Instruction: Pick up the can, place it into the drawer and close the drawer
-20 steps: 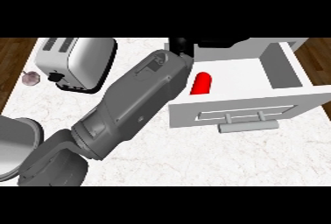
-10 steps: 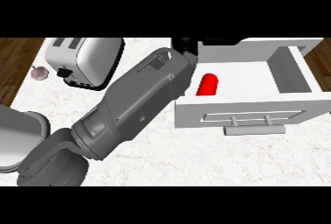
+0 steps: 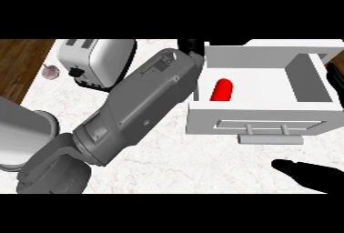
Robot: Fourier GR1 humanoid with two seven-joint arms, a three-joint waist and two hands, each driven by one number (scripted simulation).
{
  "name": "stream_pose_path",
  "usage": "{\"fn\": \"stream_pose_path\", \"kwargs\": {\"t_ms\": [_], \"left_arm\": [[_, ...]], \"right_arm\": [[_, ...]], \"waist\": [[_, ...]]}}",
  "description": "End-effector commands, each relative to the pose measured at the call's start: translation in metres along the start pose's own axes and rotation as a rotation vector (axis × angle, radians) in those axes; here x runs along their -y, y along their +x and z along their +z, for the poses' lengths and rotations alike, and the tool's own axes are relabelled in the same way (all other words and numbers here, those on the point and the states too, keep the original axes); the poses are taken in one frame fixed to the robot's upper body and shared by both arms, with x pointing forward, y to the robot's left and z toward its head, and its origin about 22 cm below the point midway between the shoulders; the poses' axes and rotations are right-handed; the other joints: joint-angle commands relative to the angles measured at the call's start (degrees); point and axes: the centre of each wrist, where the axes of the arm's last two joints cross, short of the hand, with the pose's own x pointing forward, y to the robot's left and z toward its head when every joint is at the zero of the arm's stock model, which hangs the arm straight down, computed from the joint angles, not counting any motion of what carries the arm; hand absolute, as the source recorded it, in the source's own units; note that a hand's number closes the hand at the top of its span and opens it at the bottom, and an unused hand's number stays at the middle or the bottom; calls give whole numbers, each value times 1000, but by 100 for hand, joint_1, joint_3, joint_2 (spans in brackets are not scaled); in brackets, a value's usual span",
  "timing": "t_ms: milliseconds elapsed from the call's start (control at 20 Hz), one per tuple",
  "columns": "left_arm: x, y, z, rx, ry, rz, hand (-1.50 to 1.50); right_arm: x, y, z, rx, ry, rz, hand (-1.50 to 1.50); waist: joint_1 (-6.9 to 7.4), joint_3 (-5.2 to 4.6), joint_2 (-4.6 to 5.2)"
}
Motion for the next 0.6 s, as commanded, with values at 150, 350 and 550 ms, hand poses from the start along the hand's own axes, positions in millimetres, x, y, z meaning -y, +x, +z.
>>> {"fn": "stream_pose_path", "kwargs": {"t_ms": [150, 350, 550], "left_arm": [[-1, 21, -4, -8, 19, -19, -150], [-23, 17, -13, 1, 25, -23, -150], [-45, 33, -25, 13, 66, -49, -150]], "right_arm": [[-55, -1, -53, 39, 70, 191, -150], [-76, -38, -76, 46, 150, 268, -150], [-85, -48, -90, 69, 233, 388, -150]], "waist": [[107, -1, -50], [112, 3, -20], [104, 3, -20]]}}
